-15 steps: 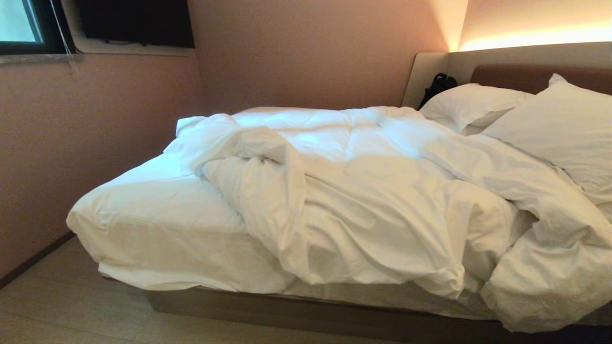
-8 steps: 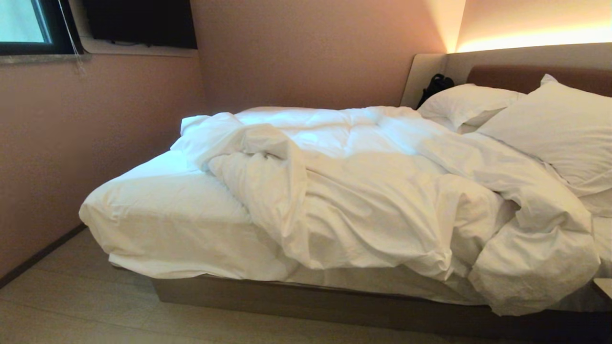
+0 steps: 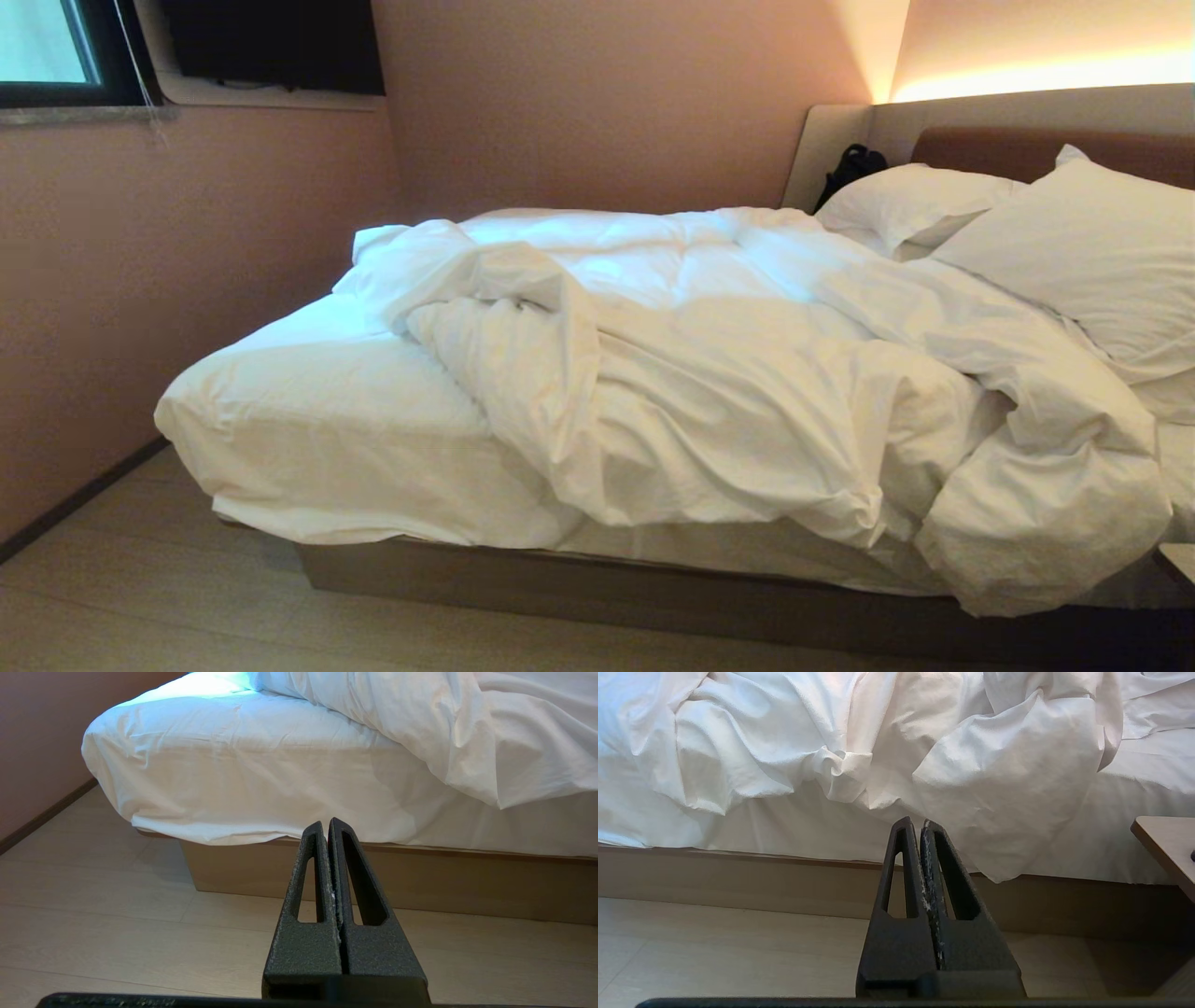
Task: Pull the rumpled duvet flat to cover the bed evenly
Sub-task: Flatten the corners of the folded blanket
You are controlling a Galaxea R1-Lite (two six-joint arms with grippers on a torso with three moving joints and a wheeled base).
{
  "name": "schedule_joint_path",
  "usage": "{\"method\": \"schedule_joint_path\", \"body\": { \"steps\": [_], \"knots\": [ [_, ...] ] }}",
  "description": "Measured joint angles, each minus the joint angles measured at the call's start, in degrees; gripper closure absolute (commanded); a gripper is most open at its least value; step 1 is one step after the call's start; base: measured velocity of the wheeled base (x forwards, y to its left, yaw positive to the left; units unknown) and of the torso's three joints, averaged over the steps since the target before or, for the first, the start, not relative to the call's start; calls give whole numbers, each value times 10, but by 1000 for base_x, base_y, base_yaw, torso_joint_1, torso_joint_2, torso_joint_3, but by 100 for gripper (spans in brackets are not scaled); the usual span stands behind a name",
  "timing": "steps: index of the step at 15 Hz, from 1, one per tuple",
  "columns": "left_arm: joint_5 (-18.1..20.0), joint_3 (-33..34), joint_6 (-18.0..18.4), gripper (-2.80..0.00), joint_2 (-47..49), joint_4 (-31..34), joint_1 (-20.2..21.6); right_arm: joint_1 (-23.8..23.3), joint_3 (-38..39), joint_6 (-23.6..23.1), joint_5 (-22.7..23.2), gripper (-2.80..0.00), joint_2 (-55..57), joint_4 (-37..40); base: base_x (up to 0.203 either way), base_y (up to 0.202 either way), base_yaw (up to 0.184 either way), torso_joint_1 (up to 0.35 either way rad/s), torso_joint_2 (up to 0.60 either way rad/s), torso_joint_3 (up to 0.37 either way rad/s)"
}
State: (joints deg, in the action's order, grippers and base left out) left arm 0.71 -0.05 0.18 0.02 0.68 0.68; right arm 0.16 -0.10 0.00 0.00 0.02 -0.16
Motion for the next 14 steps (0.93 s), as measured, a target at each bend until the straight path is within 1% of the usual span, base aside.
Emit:
{"method": "schedule_joint_path", "body": {
  "steps": [9, 12, 14],
  "knots": [
    [0, 0, 0, 0, 0, 0, 0, 0, -4, -4, -2, 0, 0, 7, 0, 0, 0, 0, 0, 0],
    [0, 0, 0, 0, 0, 0, 0, 0, -52, -3, -7, 0, 3, 39, 0, 0, 0, 0, 0, 0],
    [0, 0, 0, 0, 0, 0, 0, 0, -119, 1, -9, 0, 27, 66, 0, 0, 0, 0, 0, 0]
  ]
}}
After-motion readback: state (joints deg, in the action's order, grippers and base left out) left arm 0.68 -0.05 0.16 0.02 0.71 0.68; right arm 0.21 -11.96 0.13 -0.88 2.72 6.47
